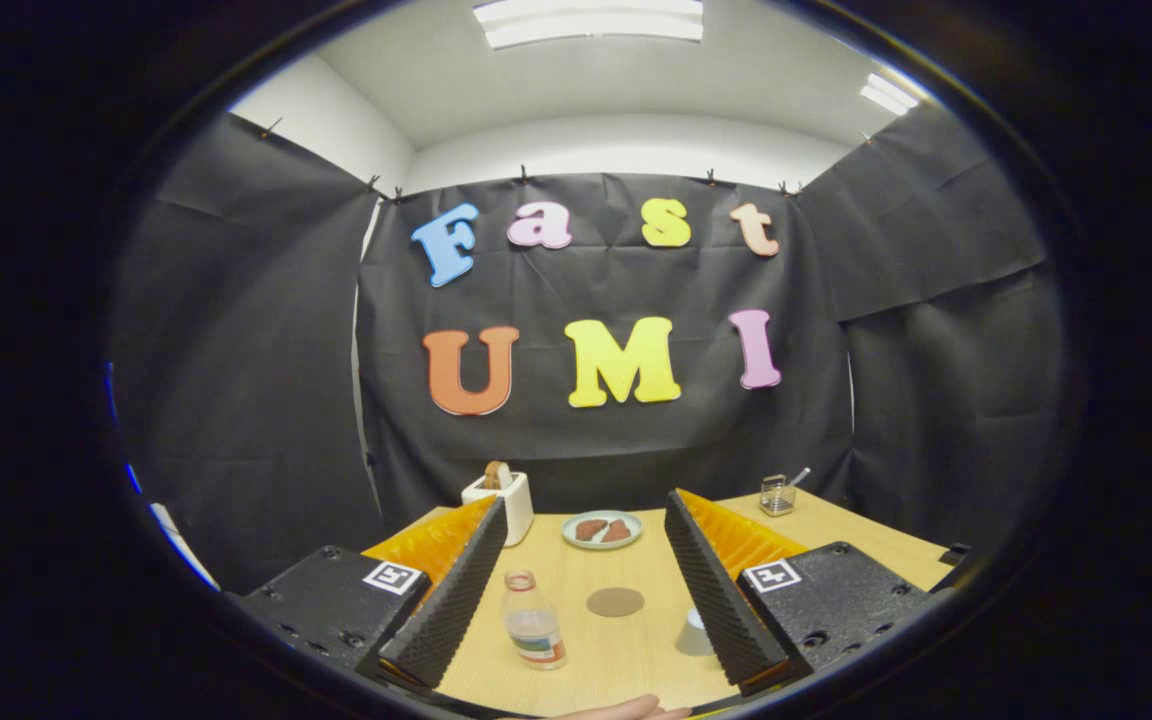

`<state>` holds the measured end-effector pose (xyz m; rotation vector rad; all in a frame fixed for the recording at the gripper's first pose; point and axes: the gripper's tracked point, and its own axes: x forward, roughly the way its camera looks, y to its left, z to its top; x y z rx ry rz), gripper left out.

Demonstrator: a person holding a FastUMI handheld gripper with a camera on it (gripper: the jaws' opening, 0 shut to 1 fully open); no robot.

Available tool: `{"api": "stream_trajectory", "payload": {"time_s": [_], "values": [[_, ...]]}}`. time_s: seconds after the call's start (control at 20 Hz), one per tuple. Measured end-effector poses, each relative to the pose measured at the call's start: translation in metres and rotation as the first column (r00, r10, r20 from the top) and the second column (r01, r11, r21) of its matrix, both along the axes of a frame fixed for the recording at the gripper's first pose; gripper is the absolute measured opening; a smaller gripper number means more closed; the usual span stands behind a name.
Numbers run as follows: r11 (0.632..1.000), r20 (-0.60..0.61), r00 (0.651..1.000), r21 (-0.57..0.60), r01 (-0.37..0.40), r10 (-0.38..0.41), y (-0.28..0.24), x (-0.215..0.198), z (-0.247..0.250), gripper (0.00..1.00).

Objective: Take the bottle from table, then pour the juice into the cup, finally place the bottle on the coaster

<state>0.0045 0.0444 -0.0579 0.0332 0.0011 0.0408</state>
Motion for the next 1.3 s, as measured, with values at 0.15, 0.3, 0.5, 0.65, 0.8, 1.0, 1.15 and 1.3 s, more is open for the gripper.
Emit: {"api": "stream_trajectory", "payload": {"time_s": [0.15,0.3,0.5,0.65,0.8,1.0,1.15,1.3], "values": [[1.0,-0.016,1.0,-0.014,-0.001,0.001,0.008,0.004,-0.017,1.0],[1.0,-0.027,1.0,-0.011,-0.003,0.003,0.016,0.006,-0.034,1.0],[1.0,-0.033,0.999,-0.02,-0.002,0.002,0.023,0.012,-0.06,1.0],[1.0,-0.045,0.999,-0.024,-0.016,0.015,0.027,0.015,-0.083,1.0],[0.999,-0.058,0.998,-0.026,-0.021,0.019,0.028,0.018,-0.109,1.0],[0.999,-0.07,0.997,-0.03,-0.011,0.009,0.031,0.024,-0.149,1.0],[0.999,-0.097,0.995,-0.031,-0.011,0.008,0.037,0.031,-0.178,1.0],[0.999,-0.121,0.993,-0.045,0.0,-0.005,0.038,0.042,-0.202,1.0]]}}
